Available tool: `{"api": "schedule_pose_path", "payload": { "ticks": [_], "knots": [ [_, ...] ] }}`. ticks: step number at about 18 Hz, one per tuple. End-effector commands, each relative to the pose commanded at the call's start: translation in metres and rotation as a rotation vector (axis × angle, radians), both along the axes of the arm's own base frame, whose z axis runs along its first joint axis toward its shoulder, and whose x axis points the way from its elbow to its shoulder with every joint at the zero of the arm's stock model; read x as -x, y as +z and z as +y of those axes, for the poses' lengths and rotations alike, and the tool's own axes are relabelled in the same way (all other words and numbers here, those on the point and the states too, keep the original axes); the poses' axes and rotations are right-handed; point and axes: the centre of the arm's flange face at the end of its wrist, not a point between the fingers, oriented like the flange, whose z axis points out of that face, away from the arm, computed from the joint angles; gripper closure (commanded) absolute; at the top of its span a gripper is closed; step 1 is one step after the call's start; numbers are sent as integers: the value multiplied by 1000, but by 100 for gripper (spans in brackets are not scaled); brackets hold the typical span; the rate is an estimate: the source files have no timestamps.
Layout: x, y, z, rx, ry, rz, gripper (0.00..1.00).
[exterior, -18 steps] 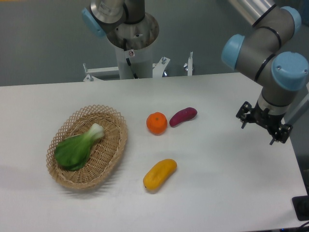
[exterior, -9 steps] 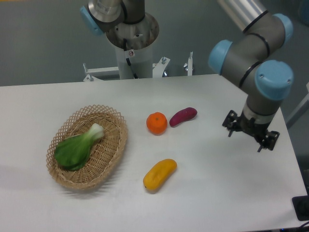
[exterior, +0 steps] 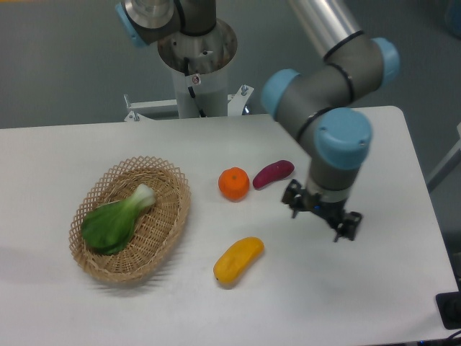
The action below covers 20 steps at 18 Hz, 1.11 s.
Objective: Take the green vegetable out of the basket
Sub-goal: 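Move the gripper from its start pose toward the wicker basket, then lower the gripper into the basket onto the green bok choy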
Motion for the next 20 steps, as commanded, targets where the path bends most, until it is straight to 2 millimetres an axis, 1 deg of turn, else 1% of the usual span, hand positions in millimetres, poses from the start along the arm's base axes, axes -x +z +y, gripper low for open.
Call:
{"api": "schedule_pose_path", "payload": {
  "ticks": [3, 4, 5, 7, 8, 10, 13, 15, 17, 20],
  "knots": [
    [-31, 1, 13, 2, -32, -4, 0],
    [-43, -2, 17, 7, -47, -10, 0],
    [-60, -8, 23, 18, -61, -20, 0],
    [-89, -14, 24, 28, -66, -30, 0],
    [-99, -15, 24, 22, -80, -26, 0],
    [-119, -25, 26, 28, -103, -31, 0],
    [-152, -35, 37, 41, -130, -45, 0],
    [-177, -46, 41, 60, -152, -64, 0],
    [-200, -60, 40, 85, -181, -89, 0],
    [-226, -64, 46, 48, -146, -168, 0]
  ]
}}
